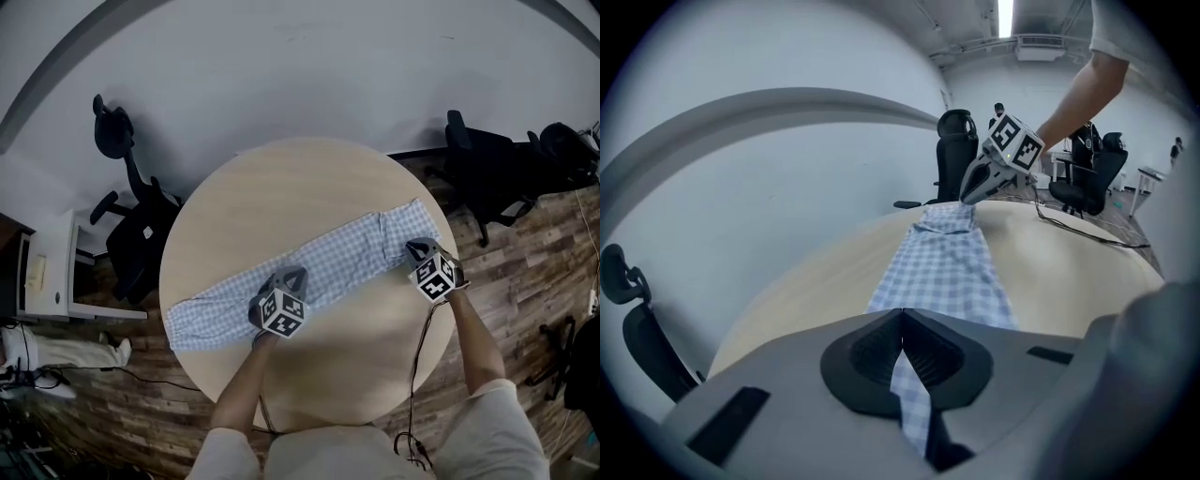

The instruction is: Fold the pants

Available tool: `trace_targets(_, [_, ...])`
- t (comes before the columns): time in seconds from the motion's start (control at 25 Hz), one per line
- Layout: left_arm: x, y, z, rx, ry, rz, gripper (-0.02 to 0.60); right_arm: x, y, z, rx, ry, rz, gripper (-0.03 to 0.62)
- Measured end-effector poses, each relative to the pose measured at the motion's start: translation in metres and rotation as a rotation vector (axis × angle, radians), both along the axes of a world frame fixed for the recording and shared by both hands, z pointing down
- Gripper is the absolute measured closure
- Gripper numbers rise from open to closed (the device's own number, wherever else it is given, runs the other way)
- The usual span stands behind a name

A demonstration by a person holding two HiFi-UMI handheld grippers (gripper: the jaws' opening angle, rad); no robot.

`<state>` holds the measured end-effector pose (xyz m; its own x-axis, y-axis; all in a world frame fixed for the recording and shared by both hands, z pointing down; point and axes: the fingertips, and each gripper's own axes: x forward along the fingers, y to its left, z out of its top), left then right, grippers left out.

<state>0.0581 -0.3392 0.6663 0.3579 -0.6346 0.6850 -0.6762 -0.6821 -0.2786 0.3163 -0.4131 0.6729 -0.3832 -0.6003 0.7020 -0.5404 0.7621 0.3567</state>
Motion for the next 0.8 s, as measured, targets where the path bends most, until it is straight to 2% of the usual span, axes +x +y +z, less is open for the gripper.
trace_targets(0.16, [0.018,0.015,0.008,-0.026,0.032,-0.003,0.551,-0.019,0.02,0.017,-0.008,0.059,-0.109,0.562])
trace_targets(0.36, [0.036,0.011,0.011,-0.037,0.043,0.02,0.551,-0.029,0.027,0.026,0.042,0.188,-0.224,0.56])
trace_targets(0.44, [0.041,0.009,0.011,-0.04,0.049,0.023,0.551,-0.032,0.028,0.03,0.028,0.192,-0.24,0.534])
trace_targets(0.48, [0.044,0.008,0.012,-0.042,0.05,0.028,0.551,-0.032,0.028,0.032,0.022,0.2,-0.246,0.489])
trace_targets(0.52, [0.046,0.008,0.012,-0.044,0.048,0.033,0.551,-0.033,0.027,0.035,0.021,0.214,-0.254,0.479])
trace_targets(0.6, [0.048,0.008,0.013,-0.047,0.044,0.042,0.551,-0.034,0.023,0.038,0.038,0.248,-0.271,0.488])
trace_targets(0.64, [0.048,0.007,0.014,-0.048,0.041,0.045,0.551,-0.034,0.019,0.037,0.052,0.262,-0.278,0.538])
trace_targets(0.68, [0.048,0.006,0.014,-0.049,0.038,0.046,0.551,-0.034,0.015,0.035,0.064,0.269,-0.285,0.553])
trace_targets(0.8, [0.044,0.002,0.015,-0.047,0.034,0.043,0.551,-0.034,0.001,0.023,0.081,0.251,-0.272,0.562])
